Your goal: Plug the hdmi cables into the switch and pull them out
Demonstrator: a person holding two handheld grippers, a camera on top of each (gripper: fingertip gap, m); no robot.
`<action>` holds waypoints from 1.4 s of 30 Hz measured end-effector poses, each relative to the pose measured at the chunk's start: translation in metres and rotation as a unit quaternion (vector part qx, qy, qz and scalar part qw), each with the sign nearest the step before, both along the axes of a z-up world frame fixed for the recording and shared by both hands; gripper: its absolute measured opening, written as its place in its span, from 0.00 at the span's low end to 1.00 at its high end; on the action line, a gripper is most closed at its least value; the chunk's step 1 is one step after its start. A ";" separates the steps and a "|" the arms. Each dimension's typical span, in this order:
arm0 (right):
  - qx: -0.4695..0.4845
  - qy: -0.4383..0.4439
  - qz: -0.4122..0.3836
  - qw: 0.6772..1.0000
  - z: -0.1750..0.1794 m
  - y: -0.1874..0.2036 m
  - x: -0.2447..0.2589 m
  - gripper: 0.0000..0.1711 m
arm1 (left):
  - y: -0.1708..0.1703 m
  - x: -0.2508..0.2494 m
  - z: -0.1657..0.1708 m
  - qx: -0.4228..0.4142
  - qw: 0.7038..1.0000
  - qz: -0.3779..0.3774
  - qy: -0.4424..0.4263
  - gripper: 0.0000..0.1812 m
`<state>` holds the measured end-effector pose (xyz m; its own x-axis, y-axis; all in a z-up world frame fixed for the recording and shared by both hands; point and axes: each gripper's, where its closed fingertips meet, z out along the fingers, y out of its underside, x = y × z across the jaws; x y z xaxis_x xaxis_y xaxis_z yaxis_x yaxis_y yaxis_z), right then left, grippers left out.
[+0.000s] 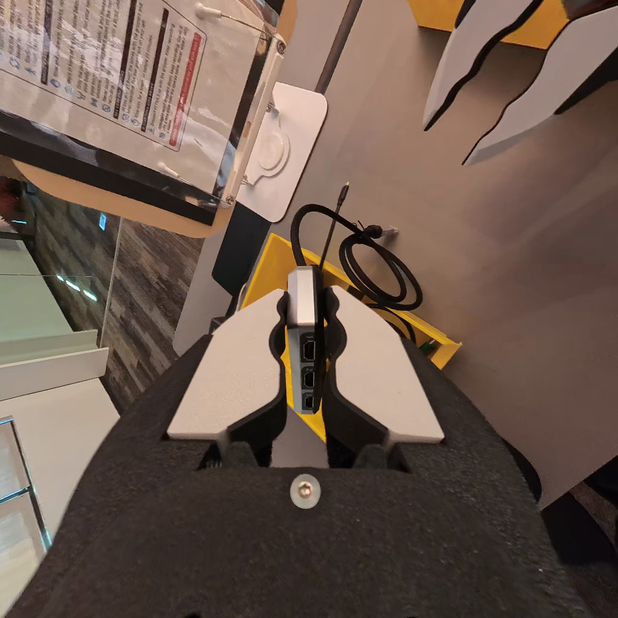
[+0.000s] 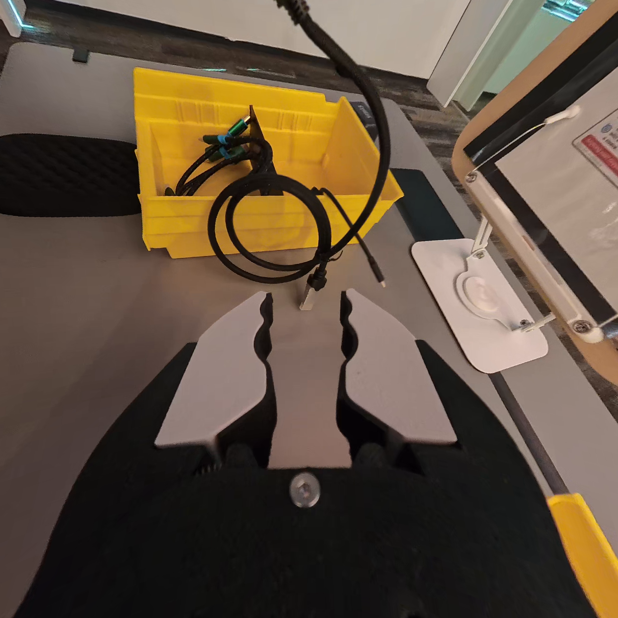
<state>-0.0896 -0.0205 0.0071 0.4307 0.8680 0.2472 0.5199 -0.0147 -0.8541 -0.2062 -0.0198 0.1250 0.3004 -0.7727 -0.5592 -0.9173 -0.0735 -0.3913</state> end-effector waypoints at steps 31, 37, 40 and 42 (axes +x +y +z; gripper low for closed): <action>-0.163 -0.188 -0.238 0.939 -0.095 0.048 0.086 0.04 | -0.015 0.081 -0.122 -0.170 0.980 -0.028 -0.100 0.11; -0.184 -0.276 -0.280 0.901 -0.114 0.046 0.111 0.10 | -0.014 0.082 -0.186 -0.103 0.994 -0.003 -0.027 0.11; -0.205 -0.263 -0.276 0.901 -0.111 0.042 0.111 0.12 | -0.015 0.087 -0.205 -0.099 0.994 0.013 -0.034 0.11; -0.224 -0.243 -0.263 0.907 -0.107 0.037 0.109 0.13 | -0.016 0.091 -0.214 -0.097 0.994 0.021 -0.048 0.11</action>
